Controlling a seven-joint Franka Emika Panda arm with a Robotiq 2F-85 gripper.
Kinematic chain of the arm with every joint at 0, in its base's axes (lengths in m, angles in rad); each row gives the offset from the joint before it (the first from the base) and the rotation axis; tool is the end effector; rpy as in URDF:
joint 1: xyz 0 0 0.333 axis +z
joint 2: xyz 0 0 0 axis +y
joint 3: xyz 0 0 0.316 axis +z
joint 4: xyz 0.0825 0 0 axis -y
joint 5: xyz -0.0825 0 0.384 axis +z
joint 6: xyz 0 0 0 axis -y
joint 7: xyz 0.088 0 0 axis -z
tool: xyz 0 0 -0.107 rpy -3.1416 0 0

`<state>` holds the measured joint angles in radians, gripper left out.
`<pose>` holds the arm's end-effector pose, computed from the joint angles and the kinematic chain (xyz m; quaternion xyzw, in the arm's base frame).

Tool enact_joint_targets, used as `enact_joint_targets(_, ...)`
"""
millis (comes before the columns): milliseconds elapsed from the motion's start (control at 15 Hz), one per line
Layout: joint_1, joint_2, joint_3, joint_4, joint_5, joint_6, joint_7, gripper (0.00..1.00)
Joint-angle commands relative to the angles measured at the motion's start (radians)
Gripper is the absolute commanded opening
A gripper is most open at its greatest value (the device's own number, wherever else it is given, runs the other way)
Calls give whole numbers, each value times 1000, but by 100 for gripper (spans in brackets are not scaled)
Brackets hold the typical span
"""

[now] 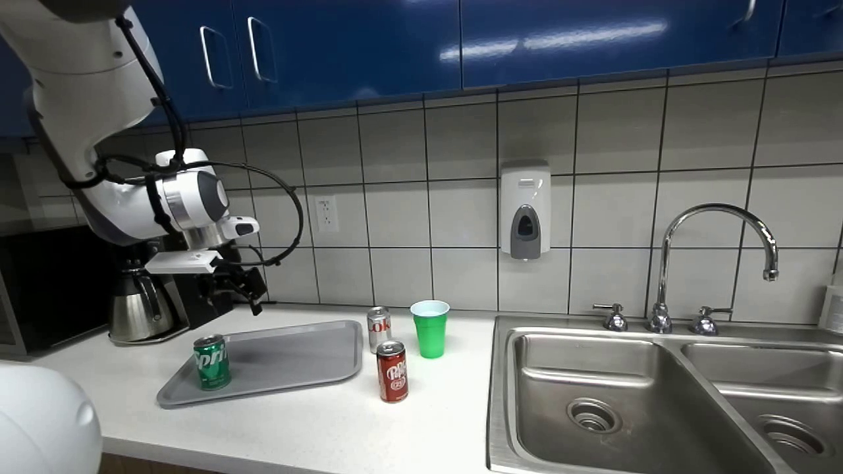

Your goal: Take the cans off of the tray

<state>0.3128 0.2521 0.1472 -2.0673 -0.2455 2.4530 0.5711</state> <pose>0.5366 0.2631 0.3248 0.9950 0.0303 0.0926 0.0235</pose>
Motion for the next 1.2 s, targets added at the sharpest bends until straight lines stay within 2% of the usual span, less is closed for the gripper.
enact_joint_targets(0, 7, 17, 22, 28, 36, -19, -108, 100)
enact_joint_targets(667, 18, 21, 69, 10, 106, -28, -293, 100)
enact_joint_targets(1133, 26, 41, 56, 4, 98, -41, -302, 100)
